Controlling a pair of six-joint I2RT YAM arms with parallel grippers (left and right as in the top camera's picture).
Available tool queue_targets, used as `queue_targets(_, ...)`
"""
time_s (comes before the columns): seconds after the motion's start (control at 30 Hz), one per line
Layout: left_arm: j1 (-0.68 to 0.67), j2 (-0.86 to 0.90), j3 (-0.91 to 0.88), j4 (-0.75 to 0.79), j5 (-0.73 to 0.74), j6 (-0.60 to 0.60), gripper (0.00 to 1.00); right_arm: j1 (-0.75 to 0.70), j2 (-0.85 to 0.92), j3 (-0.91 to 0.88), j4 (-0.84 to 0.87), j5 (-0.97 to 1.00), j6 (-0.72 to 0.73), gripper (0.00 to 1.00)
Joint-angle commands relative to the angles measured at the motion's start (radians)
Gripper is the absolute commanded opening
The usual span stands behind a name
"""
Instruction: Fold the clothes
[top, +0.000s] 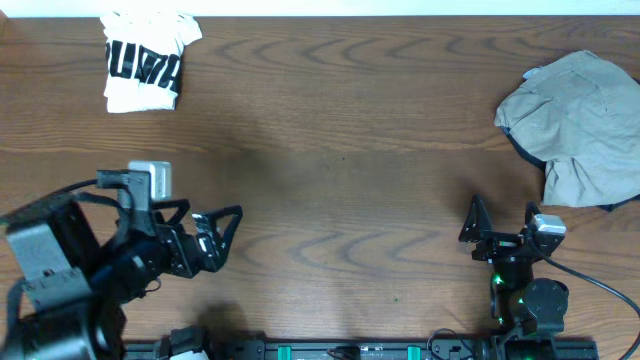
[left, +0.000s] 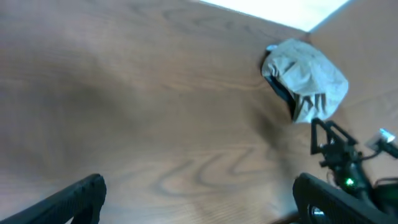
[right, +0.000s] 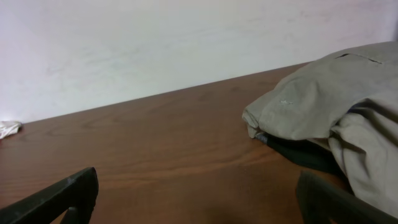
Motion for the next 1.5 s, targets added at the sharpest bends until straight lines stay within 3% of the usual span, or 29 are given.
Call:
queue_targets(0.0,-0.080,-0.099,-0.109,0.135,-0.090,-0.025,0.98,-0.010,-0.005,-0.002,-0.005,-0.003,-0.010,0.99)
queue_targets(0.27,-0.169,-0.313,-0.513,0.697,-0.164,-0.214,0.98,-0.010,-0.005,-0.002,-0.005,-0.003,-0.010,0.99)
queue_targets(0.43,-0.219,-0.377,-0.765,1.070,-0.345,-0.393,0.98,-0.010,-0.005,-0.002,-0.005,-0.003,-0.010,0.99)
queue_targets(0.6,-0.237,-0.425,-0.954,1.324,-0.393,-0.420,0.98,-0.010,-0.005,-0.002,-0.005,-0.003,-0.010,0.99)
queue_targets(0.93,-0.237,-0.594,-1.154,1.360,-0.560,-0.465,0.98,-0.010,-0.005,-0.002,-0.005,-0.003,-0.010,0.99)
queue_targets(1.47,-0.216,-0.801,-1.273,1.312,-0.631,-0.414,0.98,-0.010,-0.005,-0.002,-0.005,-0.003,-0.010,0.99)
